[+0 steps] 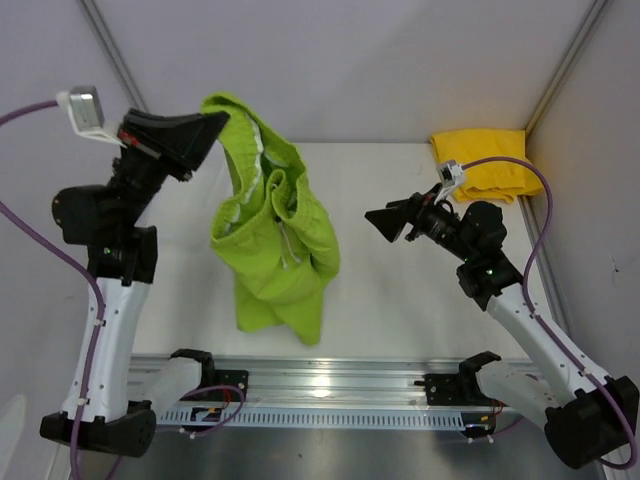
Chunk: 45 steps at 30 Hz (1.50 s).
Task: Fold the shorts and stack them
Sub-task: Move the shorts to the center of the board, then flatten the shorts out
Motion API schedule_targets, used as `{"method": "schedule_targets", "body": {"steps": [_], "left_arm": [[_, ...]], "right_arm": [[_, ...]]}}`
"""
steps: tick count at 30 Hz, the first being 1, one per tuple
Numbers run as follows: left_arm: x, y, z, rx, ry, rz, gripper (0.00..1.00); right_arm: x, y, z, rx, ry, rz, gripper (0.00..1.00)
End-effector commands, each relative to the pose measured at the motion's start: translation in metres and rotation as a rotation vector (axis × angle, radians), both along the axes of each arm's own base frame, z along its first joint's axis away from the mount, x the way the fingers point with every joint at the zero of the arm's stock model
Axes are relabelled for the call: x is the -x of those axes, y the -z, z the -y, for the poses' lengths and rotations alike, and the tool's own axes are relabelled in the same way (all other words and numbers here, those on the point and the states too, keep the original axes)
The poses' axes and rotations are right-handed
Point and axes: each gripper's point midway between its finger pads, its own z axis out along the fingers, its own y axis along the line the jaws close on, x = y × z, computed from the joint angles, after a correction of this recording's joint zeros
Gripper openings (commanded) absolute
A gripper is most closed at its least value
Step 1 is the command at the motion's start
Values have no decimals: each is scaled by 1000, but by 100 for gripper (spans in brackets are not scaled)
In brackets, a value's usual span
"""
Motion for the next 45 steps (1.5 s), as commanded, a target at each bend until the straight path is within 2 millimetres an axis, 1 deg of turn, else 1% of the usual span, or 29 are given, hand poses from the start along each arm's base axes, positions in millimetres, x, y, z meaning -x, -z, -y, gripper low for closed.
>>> {"method": "schedule_targets", "body": {"steps": [1,3,4,6,8,10,11,13,15,16,17,19,20,25,26,28,29,32,33,35,36,37,38,39,40,41,42,43,45], "left_arm": [[-11,50,16,6,-3,-79,0],[-33,107,29,-11,-14,-182,0],[-32,120,41,-20,9,-199,0],[-57,171,49,-61,-57,-318,0],[-62,194,61,-92,-57,-358,2],[-78,237,67,-142,-92,-453,14],[-82,253,69,-175,-103,-483,16],[-92,275,72,-210,-118,-525,21],[-98,286,73,-249,-129,-551,35],[-99,284,75,-262,-127,-550,55],[-104,293,77,-290,-133,-566,67],[-107,291,78,-312,-139,-584,93],[-110,297,79,-333,-145,-593,99],[-116,302,75,-394,-181,-624,99],[-119,296,72,-394,-207,-617,100],[-118,299,64,-411,-241,-644,99],[-121,293,55,-401,-291,-654,99],[-119,303,22,-409,-394,-787,99],[-121,306,3,-397,-451,-822,99],[-111,305,-18,-395,-496,-861,99],[-109,303,-32,-384,-534,-870,99],[-101,293,-40,-372,-551,-850,99],[-94,296,-46,-385,-565,-867,99],[-89,288,-52,-377,-582,-855,99],[-83,284,-55,-382,-592,-851,99],[-77,277,-63,-374,-628,-843,99],[-70,282,-67,-396,-642,-873,99],[-60,263,-80,-391,-696,-857,99],[-53,264,-83,-396,-707,-871,99]], "right_arm": [[19,-12,-6,52,-59,86,93],[28,-1,-10,60,-82,69,93],[32,3,-13,61,-99,63,93],[41,20,-20,85,-126,30,93],[44,30,-24,99,-128,13,93],[49,44,-27,114,-130,-14,93],[50,48,-28,120,-132,-20,93],[51,59,-29,133,-132,-40,93],[50,69,-31,149,-133,-70,93],[50,72,-34,159,-142,-78,93],[51,75,-35,168,-149,-82,93],[56,85,-43,186,-178,-97,92],[60,87,-47,193,-194,-95,92],[81,100,-79,278,-265,-65,92],[84,103,-90,301,-271,-61,91],[86,110,-101,333,-281,-60,91],[87,117,-111,359,-285,-71,90],[88,130,-129,390,-295,-91,88],[93,137,-142,400,-319,-98,88],[98,145,-156,402,-330,-116,86],[105,157,-169,421,-348,-128,86],[105,152,-179,409,-354,-121,84],[107,155,-187,415,-365,-123,83],[108,169,-196,446,-377,-142,82],[112,158,-211,430,-396,-123,81],[114,157,-219,434,-409,-114,81],[115,159,-226,453,-418,-113,81],[108,167,-254,514,-391,-108,79],[104,176,-256,555,-374,-124,77]]}}
